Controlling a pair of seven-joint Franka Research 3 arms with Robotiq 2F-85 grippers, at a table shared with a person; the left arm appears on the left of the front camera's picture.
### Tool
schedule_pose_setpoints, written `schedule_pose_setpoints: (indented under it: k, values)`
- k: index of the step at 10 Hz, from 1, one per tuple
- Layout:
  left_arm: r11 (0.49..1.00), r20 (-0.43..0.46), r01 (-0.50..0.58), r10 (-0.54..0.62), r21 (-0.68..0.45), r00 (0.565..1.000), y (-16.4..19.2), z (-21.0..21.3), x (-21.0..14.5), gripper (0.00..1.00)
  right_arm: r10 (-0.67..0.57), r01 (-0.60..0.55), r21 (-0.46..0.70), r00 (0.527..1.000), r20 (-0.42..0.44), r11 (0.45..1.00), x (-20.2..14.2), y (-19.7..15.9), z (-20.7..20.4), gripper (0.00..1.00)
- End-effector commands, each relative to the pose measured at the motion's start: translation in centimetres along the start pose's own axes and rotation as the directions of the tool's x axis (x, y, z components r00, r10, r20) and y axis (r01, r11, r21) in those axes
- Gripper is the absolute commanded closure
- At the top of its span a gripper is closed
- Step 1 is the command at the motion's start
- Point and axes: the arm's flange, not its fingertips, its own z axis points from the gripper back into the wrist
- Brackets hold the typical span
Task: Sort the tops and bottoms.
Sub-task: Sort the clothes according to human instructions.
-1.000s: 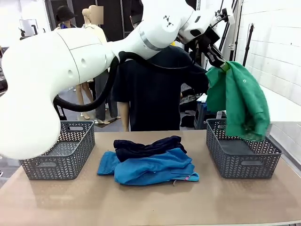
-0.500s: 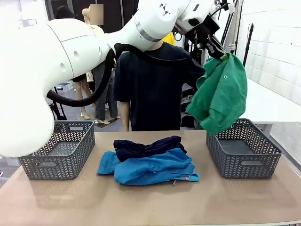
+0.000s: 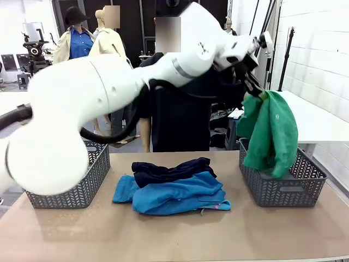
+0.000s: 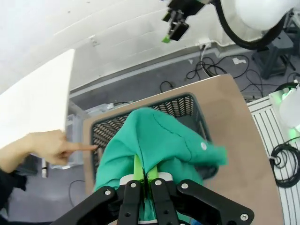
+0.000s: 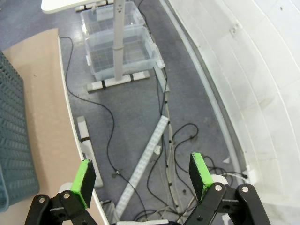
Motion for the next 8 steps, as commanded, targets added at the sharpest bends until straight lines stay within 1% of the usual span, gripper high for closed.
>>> schedule_pose_setpoints:
  k: [1, 2, 3, 4, 5, 6, 8]
  values:
    - [0.999, 0.024, 0.023, -0.022, -0.049, 0.999, 5.1, -6.2, 6.1, 1.00, 0.002, -0.002, 0.003, 1.000, -0.006, 1.000, -0.1, -0.1, 0.0, 0.00]
    - [0.999, -0.007, 0.029, -0.029, -0.044, 1.000, 5.0, -8.7, 6.2, 1.00, 0.002, -0.002, 0.003, 1.000, -0.006, 1.000, -0.1, -0.1, 0.0, 0.00]
    - [0.996, -0.025, 0.021, -0.023, -0.085, 0.999, 4.6, -11.0, 5.9, 1.00, 0.002, -0.002, 0.003, 1.000, -0.006, 1.000, -0.1, -0.1, 0.0, 0.00]
    - [0.990, -0.062, 0.031, -0.040, -0.139, 0.997, 3.7, -13.3, 5.3, 1.00, 0.002, -0.002, 0.003, 1.000, -0.006, 1.000, -0.1, -0.1, 0.0, 0.00]
    - [0.986, -0.099, 0.031, -0.048, -0.165, 0.994, 3.1, -15.2, 4.5, 1.00, 0.002, -0.002, 0.003, 1.000, -0.006, 1.000, -0.1, -0.1, 0.0, 0.00]
    - [0.982, -0.133, 0.010, -0.035, -0.187, 0.990, 2.5, -16.5, 3.4, 1.00, 0.002, -0.002, 0.003, 1.000, -0.006, 1.000, -0.1, -0.1, 0.0, 0.00]
    - [0.971, -0.188, 0.039, -0.084, -0.236, 0.979, 0.2, -19.7, 0.9, 1.00, 0.002, -0.002, 0.003, 1.000, -0.006, 1.000, -0.1, -0.1, 0.0, 0.00]
